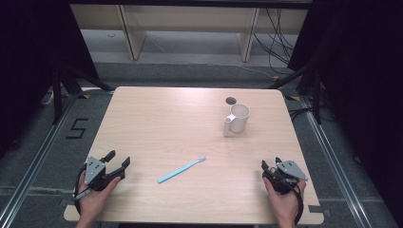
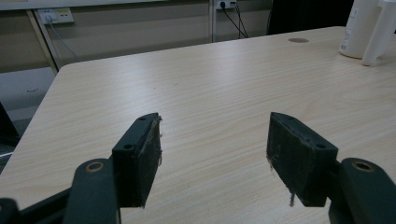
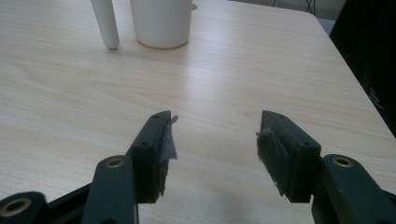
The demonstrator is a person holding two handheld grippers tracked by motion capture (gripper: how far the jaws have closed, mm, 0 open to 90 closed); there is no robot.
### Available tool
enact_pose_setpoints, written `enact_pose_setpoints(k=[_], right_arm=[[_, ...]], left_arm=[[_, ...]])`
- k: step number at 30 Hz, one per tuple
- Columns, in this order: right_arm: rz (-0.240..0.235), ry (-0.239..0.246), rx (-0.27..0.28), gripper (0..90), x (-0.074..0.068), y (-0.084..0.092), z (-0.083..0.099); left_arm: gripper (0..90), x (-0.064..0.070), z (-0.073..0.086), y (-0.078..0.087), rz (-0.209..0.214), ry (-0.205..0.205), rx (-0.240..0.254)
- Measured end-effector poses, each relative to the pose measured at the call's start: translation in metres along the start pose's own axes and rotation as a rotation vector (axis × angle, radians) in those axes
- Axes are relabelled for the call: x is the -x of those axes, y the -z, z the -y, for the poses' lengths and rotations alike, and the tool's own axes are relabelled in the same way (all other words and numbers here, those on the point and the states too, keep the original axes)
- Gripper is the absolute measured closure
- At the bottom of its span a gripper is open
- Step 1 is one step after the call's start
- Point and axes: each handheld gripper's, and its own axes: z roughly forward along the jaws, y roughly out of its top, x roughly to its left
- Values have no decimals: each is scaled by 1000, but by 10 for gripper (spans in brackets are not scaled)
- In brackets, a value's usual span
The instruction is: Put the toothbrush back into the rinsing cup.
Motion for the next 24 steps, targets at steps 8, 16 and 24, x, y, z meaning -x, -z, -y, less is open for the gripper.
enact_pose_setpoints(k=[8,16,24], right_arm=[[-4,-7,-6,450,2,-1,0],[-2,-23,-45,448,2,-2,-2],[5,7,-46,449,8,-5,-2]], left_arm=[[349,2,-1,-2,15,-2,-39],[352,6,-5,-4,69,11,-95],[361,21,-31,-9,146,-17,-180]])
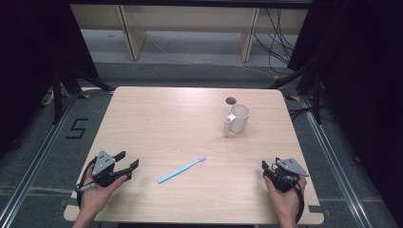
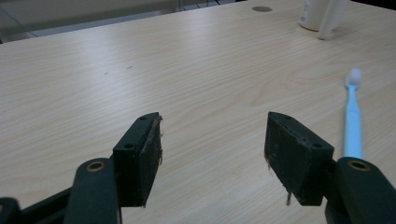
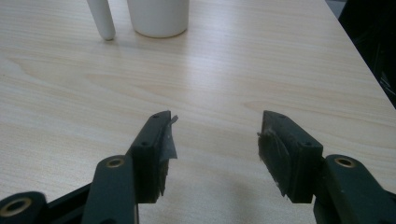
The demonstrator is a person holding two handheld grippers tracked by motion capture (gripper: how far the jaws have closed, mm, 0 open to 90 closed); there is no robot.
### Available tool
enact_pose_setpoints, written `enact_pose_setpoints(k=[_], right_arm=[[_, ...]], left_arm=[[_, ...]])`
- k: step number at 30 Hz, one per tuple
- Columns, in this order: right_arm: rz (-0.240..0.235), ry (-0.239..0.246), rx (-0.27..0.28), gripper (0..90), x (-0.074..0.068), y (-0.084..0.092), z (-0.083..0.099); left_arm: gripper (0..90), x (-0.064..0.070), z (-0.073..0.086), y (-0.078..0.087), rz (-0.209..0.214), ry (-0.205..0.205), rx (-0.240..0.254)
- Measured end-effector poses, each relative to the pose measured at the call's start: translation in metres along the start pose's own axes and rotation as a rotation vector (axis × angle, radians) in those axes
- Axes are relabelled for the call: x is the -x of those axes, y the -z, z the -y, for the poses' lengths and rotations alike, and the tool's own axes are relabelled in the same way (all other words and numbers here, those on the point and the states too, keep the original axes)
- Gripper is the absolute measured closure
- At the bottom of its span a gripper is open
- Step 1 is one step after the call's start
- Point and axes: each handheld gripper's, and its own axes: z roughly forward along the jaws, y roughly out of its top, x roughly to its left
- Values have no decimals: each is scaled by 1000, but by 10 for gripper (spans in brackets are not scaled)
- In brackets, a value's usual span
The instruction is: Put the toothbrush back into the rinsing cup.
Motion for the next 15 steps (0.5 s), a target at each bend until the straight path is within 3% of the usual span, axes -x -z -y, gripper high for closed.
enact_pose_setpoints(k=[2,7,9,13,15], right_arm=[[-3,-30,-10,449,-2,0,0],[-10,-41,-13,448,-2,1,0],[-3,-38,-31,448,-3,1,0],[-11,-5,-16,448,-1,0,0],[-14,-7,-15,448,-1,0,0]], left_arm=[[364,5,-7,-4,31,-12,-19],[375,21,-24,-16,110,-51,-80],[391,27,-30,-21,133,-74,-102],[397,36,-41,-30,171,-123,-158],[398,42,-45,-35,189,-122,-176]])
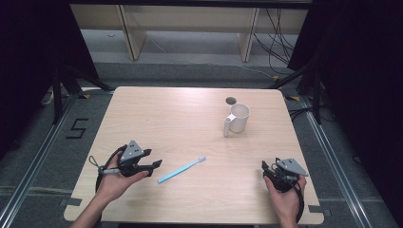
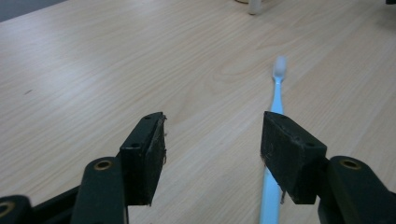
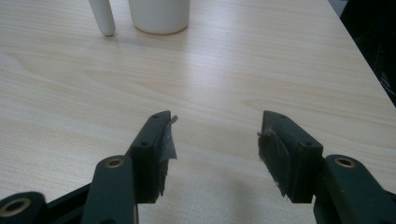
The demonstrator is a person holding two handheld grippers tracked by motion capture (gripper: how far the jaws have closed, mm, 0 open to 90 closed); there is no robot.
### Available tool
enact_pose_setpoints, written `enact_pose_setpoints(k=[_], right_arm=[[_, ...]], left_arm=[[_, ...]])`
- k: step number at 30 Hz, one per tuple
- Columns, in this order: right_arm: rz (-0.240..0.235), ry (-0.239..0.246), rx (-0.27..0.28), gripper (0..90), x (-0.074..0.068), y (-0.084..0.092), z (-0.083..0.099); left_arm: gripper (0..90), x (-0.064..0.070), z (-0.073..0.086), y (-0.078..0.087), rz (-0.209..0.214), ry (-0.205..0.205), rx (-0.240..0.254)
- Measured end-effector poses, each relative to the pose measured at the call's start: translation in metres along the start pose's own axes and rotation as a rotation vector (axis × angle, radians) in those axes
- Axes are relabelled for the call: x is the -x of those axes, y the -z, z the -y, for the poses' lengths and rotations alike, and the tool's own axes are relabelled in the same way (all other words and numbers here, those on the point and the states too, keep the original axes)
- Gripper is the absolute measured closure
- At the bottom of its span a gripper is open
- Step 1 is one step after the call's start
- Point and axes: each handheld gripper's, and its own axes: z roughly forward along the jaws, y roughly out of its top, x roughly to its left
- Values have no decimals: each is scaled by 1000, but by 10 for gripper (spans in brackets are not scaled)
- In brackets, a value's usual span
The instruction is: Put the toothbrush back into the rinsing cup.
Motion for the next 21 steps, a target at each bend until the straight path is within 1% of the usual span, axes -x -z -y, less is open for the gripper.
enact_pose_setpoints(k=[1,2,3,5,7,8,11,16,17,18,19,21], right_arm=[[3,-2,-1,447,0,0,0],[1,-2,-2,447,0,0,0],[1,-2,-2,447,0,0,0],[-3,-4,-2,446,0,0,0],[-3,-4,-3,445,0,0,0],[-3,-4,-3,445,0,0,0],[-4,-4,-4,445,0,0,0],[-5,2,-4,444,0,-1,0],[-5,1,-4,444,0,-1,0],[-5,-4,-6,444,0,-1,0],[-5,-4,-6,444,0,-1,0],[-8,-5,-7,444,0,-1,0]], left_arm=[[398,1,-2,-3,13,-2,-3],[399,3,-5,-4,18,-8,-26],[399,3,-8,-6,35,-20,-39],[402,5,-12,-10,41,-23,-58],[407,7,-19,-16,58,-34,-87],[411,7,-19,-16,58,-34,-87],[419,8,-27,-21,75,-53,-126],[438,11,-36,-31,103,-104,-183],[447,12,-38,-33,115,-106,-192],[454,14,-41,-36,128,-121,-211],[458,14,-41,-36,128,-121,-211],[461,16,-45,-39,142,-135,-240]])
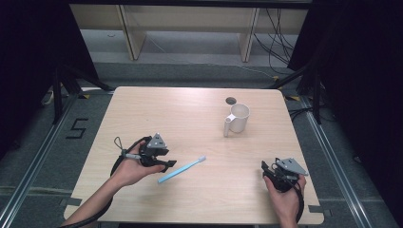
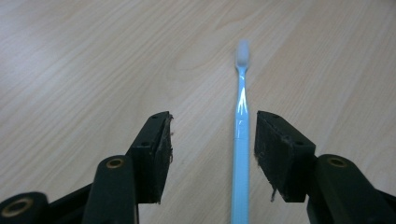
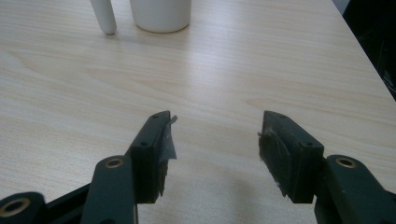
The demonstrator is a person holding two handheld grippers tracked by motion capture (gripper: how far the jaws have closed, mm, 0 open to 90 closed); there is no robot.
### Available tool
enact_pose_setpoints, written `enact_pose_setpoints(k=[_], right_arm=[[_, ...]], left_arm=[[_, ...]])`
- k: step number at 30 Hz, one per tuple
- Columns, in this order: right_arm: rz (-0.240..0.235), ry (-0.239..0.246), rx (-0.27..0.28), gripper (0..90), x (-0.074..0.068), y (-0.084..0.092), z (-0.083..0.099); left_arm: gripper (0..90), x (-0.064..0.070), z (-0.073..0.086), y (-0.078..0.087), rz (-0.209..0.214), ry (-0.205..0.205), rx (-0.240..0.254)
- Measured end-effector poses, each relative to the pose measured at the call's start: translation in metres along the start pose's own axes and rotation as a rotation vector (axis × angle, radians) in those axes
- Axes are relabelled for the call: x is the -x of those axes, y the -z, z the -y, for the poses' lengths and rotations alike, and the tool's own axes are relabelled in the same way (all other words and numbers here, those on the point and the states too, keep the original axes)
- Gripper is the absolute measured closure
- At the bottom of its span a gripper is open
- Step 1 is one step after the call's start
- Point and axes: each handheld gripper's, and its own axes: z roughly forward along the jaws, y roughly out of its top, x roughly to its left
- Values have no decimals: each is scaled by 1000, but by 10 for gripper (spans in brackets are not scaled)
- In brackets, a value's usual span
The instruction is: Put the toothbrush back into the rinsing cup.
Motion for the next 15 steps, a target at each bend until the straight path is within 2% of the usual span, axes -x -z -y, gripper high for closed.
enact_pose_setpoints(k=[2,3,4,5,6,7,9,10,14,15], right_arm=[[8,14,3,444,1,0,0],[5,-16,-6,444,-2,1,0],[5,-16,-6,444,-2,1,0],[9,17,3,444,1,0,0],[2,-21,-10,444,-2,1,0],[1,-25,-12,444,-3,1,0],[-1,-24,-13,444,-3,0,0],[-10,0,-7,444,0,0,0],[-7,11,-15,444,0,0,-1],[-7,11,-16,444,0,-1,-1]], left_arm=[[467,1,-3,-3,11,-13,-25],[478,1,-6,-6,23,-32,-62],[488,1,-6,-6,23,-32,-62],[488,2,-8,-8,28,-42,-79],[496,2,-9,-9,29,-51,-99],[503,1,-10,-10,37,-70,-128],[517,2,-13,-12,50,-73,-154],[522,3,-14,-14,53,-76,-169],[546,4,-19,-19,70,-84,-230],[550,3,-21,-21,75,-102,-260]])
